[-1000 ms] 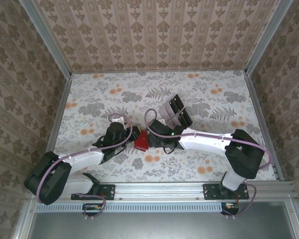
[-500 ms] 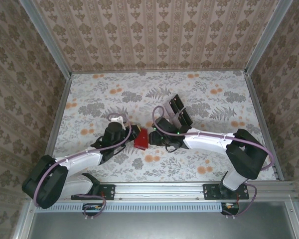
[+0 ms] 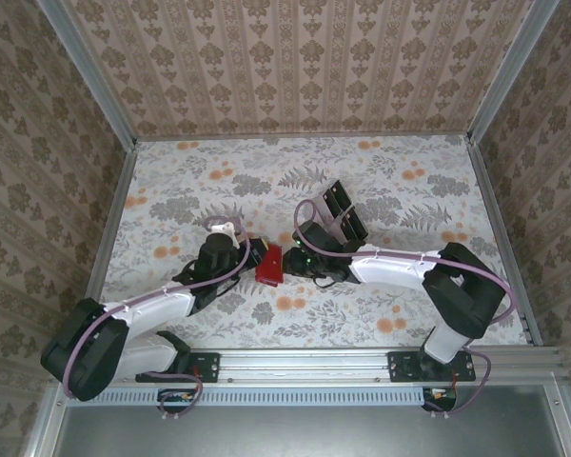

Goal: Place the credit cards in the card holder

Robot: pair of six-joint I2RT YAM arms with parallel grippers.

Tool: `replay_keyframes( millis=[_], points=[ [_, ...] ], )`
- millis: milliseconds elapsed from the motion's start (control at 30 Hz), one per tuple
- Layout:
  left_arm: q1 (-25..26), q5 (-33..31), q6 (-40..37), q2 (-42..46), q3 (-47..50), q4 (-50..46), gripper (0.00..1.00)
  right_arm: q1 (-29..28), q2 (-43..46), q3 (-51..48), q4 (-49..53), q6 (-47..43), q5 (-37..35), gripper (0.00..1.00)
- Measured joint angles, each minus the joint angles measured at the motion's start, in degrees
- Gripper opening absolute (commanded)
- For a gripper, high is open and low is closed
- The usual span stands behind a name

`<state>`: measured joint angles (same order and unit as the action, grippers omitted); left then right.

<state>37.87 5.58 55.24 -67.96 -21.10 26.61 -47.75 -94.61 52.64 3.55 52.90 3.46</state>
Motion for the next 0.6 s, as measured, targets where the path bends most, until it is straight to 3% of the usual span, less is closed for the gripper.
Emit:
replay_keyframes(
  millis=[200, 300, 467, 600],
  points=[
    [0.0, -0.07, 0.0, 0.02, 0.0, 0.0, 0.0, 0.63, -0.33, -0.81, -1.05, 0.57, 1.31, 0.03],
    [0.0, -0.26, 0.0, 0.2, 0.0, 0.0, 0.02, 0.9, -0.33, -1.29, -1.81, 0.79, 1.75, 0.0],
    [-0.02, -1.49, -0.63, 0.61, 0.0, -1.42, 0.56, 1.01, 0.94, -1.38, -1.38, 0.28, 2.43, 0.0],
    [-0.02, -2.78, -1.79, 2.78, 0.04, -4.44, 0.7, 1.01, 3.43, -0.59, 1.01, -0.68, 3.1, 0.0]
  ],
)
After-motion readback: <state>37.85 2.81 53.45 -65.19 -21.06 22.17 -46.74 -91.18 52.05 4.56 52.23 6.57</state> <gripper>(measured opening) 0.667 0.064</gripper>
